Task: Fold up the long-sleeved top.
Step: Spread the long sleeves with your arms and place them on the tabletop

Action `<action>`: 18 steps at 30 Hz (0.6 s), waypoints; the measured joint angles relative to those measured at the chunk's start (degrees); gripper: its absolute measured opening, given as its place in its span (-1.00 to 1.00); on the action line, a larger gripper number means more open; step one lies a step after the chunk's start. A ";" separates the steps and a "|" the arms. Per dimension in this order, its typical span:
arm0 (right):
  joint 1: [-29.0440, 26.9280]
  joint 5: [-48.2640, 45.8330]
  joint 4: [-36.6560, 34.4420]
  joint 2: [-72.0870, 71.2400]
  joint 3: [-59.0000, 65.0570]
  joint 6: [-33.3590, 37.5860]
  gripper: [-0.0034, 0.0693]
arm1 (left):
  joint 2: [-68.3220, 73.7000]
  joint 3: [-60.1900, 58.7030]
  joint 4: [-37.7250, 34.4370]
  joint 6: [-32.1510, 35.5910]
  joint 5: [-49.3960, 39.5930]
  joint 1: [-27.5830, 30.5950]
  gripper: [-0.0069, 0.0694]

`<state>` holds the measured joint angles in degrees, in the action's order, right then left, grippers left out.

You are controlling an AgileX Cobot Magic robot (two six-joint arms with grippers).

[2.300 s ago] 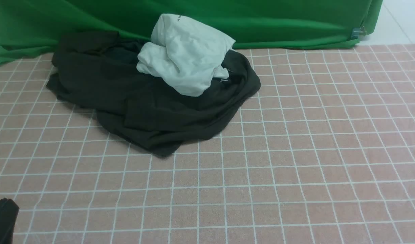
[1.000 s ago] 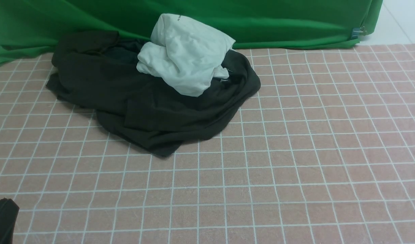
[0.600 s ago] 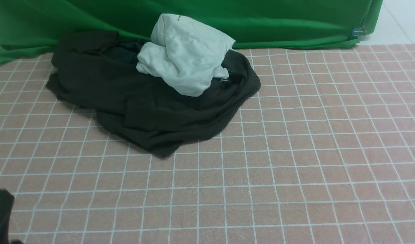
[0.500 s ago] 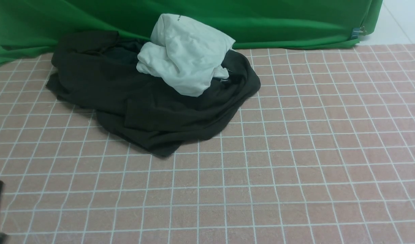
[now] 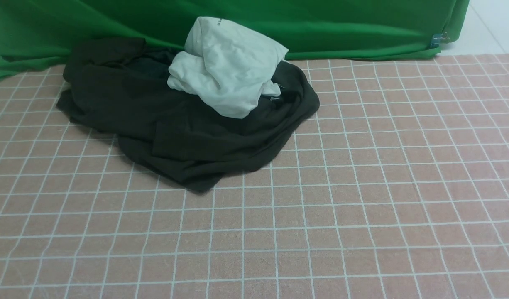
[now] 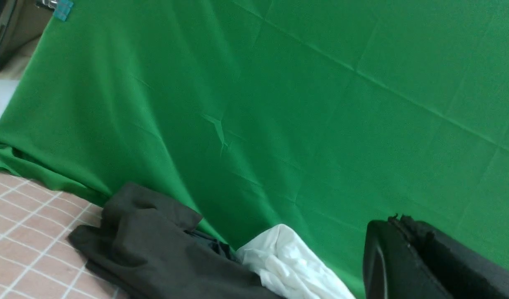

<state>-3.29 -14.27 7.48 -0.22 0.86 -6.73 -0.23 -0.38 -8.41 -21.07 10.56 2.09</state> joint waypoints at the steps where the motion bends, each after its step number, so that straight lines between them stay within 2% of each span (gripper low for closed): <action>1: 0.00 0.00 0.00 0.00 0.00 -0.06 -0.24 | 0.00 0.00 0.00 -0.66 -0.01 0.00 -0.77; 9: 0.00 0.00 0.00 0.00 0.00 -0.06 -0.24 | 0.00 0.00 1.21 -2.91 1.68 0.00 -0.77; 14: 0.00 0.00 0.00 0.00 0.00 -0.06 -0.24 | 0.00 0.00 1.73 0.07 1.90 0.00 -0.77; 18: 0.00 0.00 0.00 0.00 0.00 -0.06 -0.24 | 0.00 0.00 1.75 -0.20 1.97 0.00 -0.77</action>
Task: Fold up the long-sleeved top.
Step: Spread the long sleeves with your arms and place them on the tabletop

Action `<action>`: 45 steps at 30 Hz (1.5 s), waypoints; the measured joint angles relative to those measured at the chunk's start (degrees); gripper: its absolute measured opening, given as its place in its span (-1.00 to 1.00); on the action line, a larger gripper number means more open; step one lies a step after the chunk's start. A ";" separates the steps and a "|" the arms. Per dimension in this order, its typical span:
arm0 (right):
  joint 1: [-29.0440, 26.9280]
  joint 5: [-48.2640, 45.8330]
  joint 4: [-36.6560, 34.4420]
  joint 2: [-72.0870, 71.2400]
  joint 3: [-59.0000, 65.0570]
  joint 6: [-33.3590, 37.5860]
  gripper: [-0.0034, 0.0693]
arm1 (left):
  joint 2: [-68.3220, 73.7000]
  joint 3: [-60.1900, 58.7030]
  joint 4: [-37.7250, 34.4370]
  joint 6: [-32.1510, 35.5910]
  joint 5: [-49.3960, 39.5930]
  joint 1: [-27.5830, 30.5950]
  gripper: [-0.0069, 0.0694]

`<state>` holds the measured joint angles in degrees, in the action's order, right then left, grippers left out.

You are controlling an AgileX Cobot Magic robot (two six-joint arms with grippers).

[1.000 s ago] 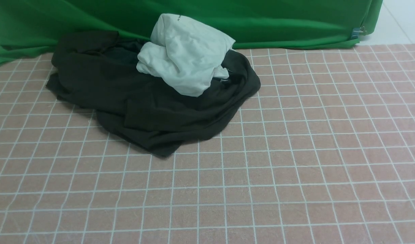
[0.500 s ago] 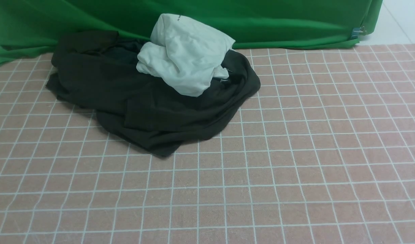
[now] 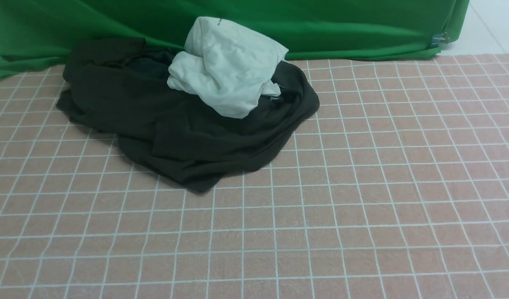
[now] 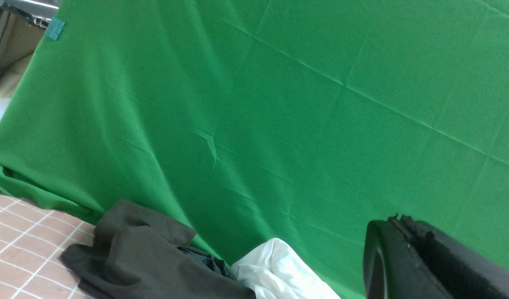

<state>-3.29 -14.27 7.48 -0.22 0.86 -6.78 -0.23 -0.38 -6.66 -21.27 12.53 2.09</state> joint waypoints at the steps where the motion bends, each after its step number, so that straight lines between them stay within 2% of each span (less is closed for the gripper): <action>1: 0.00 0.00 0.00 0.00 0.00 0.00 -0.24 | 0.00 0.00 0.00 -0.63 0.14 0.00 -0.77; 6: 0.00 0.00 0.00 0.00 0.00 0.00 -0.24 | 0.00 0.00 1.54 -6.17 2.19 0.00 -0.77; 8: 0.00 0.00 0.00 0.00 0.00 0.00 -0.24 | 0.00 1.98 8.29 -9.30 1.43 0.00 -0.77; 9: 0.00 0.00 0.00 0.00 0.00 0.00 -0.24 | 0.00 2.25 9.05 -9.50 1.43 0.00 -0.77; 11: 0.00 0.00 0.00 0.00 0.00 0.00 -0.24 | 0.76 6.53 20.67 -13.73 -0.24 0.00 -0.77; 15: 0.00 0.00 0.00 0.00 0.00 0.04 -0.24 | 7.36 12.66 30.68 -18.78 -5.39 -0.09 -0.77; 19: 0.00 0.00 0.00 0.00 0.00 0.04 -0.24 | 17.27 16.36 33.65 -15.16 -8.57 -2.29 -0.77; 25: 0.00 0.00 0.00 0.00 0.00 0.04 -0.24 | 32.06 19.39 34.05 -8.93 -9.49 -7.80 -0.77; 28: 0.00 0.00 0.00 0.00 0.00 0.04 -0.24 | 39.90 21.86 33.97 -6.72 -13.32 -11.35 -0.77; 30: 0.00 0.00 0.00 0.00 0.00 0.04 -0.24 | 44.03 24.31 32.10 -4.36 -19.23 -13.86 -0.77; 32: 0.00 0.00 0.00 0.00 0.00 0.04 -0.24 | 47.49 27.70 26.09 1.15 -28.08 -16.65 -0.77; 33: 0.00 0.00 0.00 0.00 0.00 0.04 -0.24 | 47.78 28.08 26.09 1.15 -29.06 -16.93 -0.77; 35: 0.00 0.00 0.00 0.00 0.00 0.04 -0.24 | 50.66 32.77 13.86 14.04 -40.69 -19.90 -0.77; 38: 0.00 0.00 0.00 0.00 0.00 -0.01 -0.24 | 52.14 37.49 -0.39 28.40 -50.50 -21.70 -0.77; 41: 0.00 0.00 0.00 0.00 0.00 -0.01 -0.24 | 51.91 39.61 -12.44 38.29 -53.76 -21.98 -0.77; 45: 0.00 0.00 0.00 0.00 0.00 -0.01 -0.24 | 51.88 40.01 -16.39 42.30 -54.08 -21.98 -0.77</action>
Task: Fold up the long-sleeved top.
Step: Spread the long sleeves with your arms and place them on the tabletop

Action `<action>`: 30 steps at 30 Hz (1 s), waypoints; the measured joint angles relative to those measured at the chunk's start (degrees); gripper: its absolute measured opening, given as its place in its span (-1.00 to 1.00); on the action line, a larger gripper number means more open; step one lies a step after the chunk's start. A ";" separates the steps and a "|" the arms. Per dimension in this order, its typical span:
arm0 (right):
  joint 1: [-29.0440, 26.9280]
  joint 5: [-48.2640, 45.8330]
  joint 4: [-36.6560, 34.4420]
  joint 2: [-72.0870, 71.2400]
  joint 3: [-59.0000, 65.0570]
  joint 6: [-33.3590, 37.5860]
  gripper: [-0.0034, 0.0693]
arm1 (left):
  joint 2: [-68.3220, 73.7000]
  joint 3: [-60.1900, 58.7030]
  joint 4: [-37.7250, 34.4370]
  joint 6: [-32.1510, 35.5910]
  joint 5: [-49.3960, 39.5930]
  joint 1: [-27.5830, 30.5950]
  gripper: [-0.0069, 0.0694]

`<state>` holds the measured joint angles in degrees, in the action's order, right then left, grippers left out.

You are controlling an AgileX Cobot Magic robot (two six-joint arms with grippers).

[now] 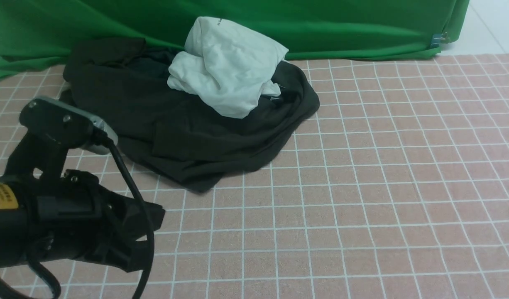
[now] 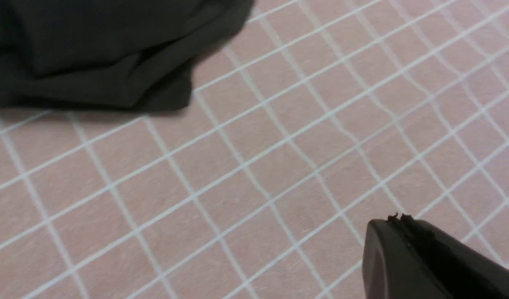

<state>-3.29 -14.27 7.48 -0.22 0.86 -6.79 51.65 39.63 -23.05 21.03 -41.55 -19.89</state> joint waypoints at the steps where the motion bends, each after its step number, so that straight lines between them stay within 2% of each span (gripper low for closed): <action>1: 0.00 0.00 0.00 0.00 0.00 0.00 -0.24 | 0.00 0.00 -0.39 0.39 0.00 0.00 -0.77; 10: 0.00 0.00 0.00 0.00 0.00 0.00 -0.24 | 0.04 0.00 -0.80 2.32 5.60 0.00 -0.77; 16: 0.00 0.00 0.00 0.00 0.00 0.05 -0.24 | 0.47 0.00 -0.80 9.83 9.91 0.00 -0.76; 18: 0.00 0.00 0.00 0.00 0.00 0.05 -0.24 | 0.49 0.00 -1.17 13.28 11.27 0.00 -0.70; 22: 0.00 0.00 0.00 0.00 0.00 0.05 -0.24 | 0.49 0.00 -3.86 16.49 11.81 0.00 -0.40; 27: 0.00 0.38 0.00 0.00 0.00 0.05 -0.24 | 0.49 0.00 -6.91 17.43 11.81 0.00 0.33; 28: 0.00 0.70 -0.07 0.00 0.00 -0.01 -0.24 | 0.49 0.00 -6.91 17.43 11.81 0.00 0.36; 29: 0.00 3.33 -2.23 0.00 0.00 -2.32 -0.24 | 0.49 0.00 -6.92 17.43 11.81 0.00 0.64; 30: 0.00 4.85 -3.75 0.00 0.00 -4.72 -0.24 | 0.49 0.00 -6.92 17.43 11.81 0.00 0.71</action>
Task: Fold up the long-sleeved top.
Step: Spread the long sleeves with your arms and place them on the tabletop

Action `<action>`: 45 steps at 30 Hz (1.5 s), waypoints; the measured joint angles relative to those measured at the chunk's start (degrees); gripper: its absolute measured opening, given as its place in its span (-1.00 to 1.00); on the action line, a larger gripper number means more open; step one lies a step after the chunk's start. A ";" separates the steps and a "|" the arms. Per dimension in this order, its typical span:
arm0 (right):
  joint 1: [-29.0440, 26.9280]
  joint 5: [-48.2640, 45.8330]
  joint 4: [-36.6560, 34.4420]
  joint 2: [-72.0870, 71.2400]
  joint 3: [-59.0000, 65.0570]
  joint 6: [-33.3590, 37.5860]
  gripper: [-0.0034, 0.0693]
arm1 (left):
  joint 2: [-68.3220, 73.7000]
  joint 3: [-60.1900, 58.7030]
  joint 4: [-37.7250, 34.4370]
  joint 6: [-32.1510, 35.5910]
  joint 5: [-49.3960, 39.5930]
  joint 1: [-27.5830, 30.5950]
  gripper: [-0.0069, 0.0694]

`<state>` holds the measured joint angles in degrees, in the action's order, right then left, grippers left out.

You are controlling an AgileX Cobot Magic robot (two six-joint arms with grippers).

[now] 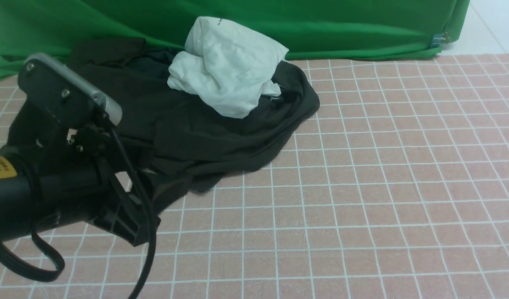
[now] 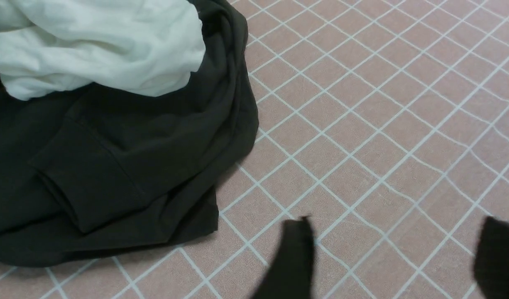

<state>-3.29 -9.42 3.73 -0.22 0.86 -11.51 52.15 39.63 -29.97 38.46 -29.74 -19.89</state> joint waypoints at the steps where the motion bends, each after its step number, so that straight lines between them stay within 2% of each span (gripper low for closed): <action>1: 0.00 2.78 -2.88 0.00 0.00 -3.93 -0.24 | 0.00 0.00 0.00 -0.35 0.00 0.00 0.80; 4: 0.00 9.42 -8.20 0.00 0.00 -13.67 -0.26 | 0.00 0.00 0.00 -2.07 0.00 0.00 0.81; 5: 0.00 12.57 -10.04 0.00 0.00 -18.00 -0.26 | 0.00 0.00 0.07 -3.02 -0.06 0.00 0.65; 7: 0.00 15.38 -11.08 0.00 0.00 -21.00 -0.25 | 0.00 0.00 0.13 -4.08 -0.33 0.00 0.23; 9: 0.05 16.96 -11.48 0.00 0.00 -23.01 -0.24 | 0.00 0.00 0.13 -4.25 -0.96 0.00 -0.36; 10: 0.14 17.10 -11.55 0.00 0.00 -24.34 -0.24 | 0.00 0.00 0.13 -4.25 -1.37 0.00 -0.54; 11: 0.24 17.10 -11.55 0.00 0.00 -24.64 -0.24 | 0.00 0.00 0.13 -4.25 -1.37 0.00 -0.54; 12: 1.43 15.90 -11.76 0.00 -0.07 -26.42 -0.26 | 0.00 0.00 0.13 -4.25 -1.77 0.00 -0.70; 13: 1.64 14.99 -11.76 0.02 -0.24 -26.56 -0.26 | 0.00 0.00 0.13 -4.25 -1.77 0.00 -0.71; 15: 6.00 6.72 -11.97 3.02 -4.10 -24.70 -0.39 | 0.00 0.00 0.13 -4.25 -1.77 0.00 -0.76; 19: 18.51 -6.78 -11.93 14.45 -16.82 -13.96 -0.49 | 0.05 0.03 1.22 -4.25 -1.15 0.00 -0.77; 20: 19.85 -8.22 -11.76 16.09 -19.11 -12.91 -0.49 | 0.05 0.03 1.22 -4.25 -1.15 0.00 -0.77; 21: 24.50 -13.28 -10.88 21.91 -24.41 -9.72 -0.49 | 0.05 0.08 2.36 -4.25 -0.79 0.00 -0.77; 22: 25.80 -14.73 -10.49 23.65 -25.85 -9.19 -0.49 | 0.05 0.07 2.47 -4.25 -0.69 0.00 -0.77; 23: 30.07 -19.39 -8.53 29.90 -30.01 -7.92 -0.49 | -0.01 0.07 3.04 -4.25 -0.55 0.00 -0.77; 24: 31.22 -21.18 -7.46 32.61 -31.96 -7.53 -0.49 | -0.16 0.07 3.22 -4.25 -0.44 0.00 -0.77; 25: 35.86 -25.00 -4.06 39.70 -37.26 -6.78 -0.49 | -1.00 0.07 3.46 -4.25 -0.31 0.00 -0.77; 28: 41.11 -28.09 1.66 50.95 -44.02 -6.22 -0.49 | -3.90 0.07 4.17 -4.73 -0.37 0.00 -0.77; 32: 43.32 -29.84 4.04 62.44 -52.76 -1.85 -0.49 | -9.49 0.13 7.97 -8.56 -2.11 0.00 -0.77; 34: 43.41 -33.05 4.12 70.41 -61.24 2.22 -0.49 | -14.10 0.13 13.13 -13.50 -5.01 0.00 -0.77; 36: 42.24 -35.44 2.46 76.28 -68.15 6.37 -0.49 | -18.46 0.13 17.70 -17.95 -8.00 0.00 -0.77; 38: 41.02 -35.95 0.06 79.44 -72.20 9.08 -0.49 | -20.78 0.13 19.17 -19.60 -9.51 0.00 -0.77; 40: 37.62 -36.78 -9.66 85.84 -80.23 15.49 -0.49 | -25.40 0.13 20.74 -22.32 -12.19 0.00 -0.77; 41: 37.45 -36.78 -10.40 86.26 -81.35 16.29 -0.49 | -25.71 0.13 20.74 -22.38 -12.35 0.00 -0.77; 43: 36.33 -36.95 -16.70 90.98 -86.87 19.14 -0.42 | -28.84 0.13 20.68 -23.15 -14.49 0.00 -0.77; 44: 36.33 -36.95 -16.98 91.36 -87.35 19.28 -0.40 | -29.01 0.13 20.59 -23.28 -14.62 0.00 -0.77; 45: 36.57 -36.91 -18.87 95.26 -92.35 20.07 -0.24 | -30.07 0.13 20.28 -23.52 -15.41 0.00 -0.77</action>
<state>33.28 -46.33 -15.14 95.04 -91.49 8.56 22.08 39.76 -9.69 14.93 -45.16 -19.89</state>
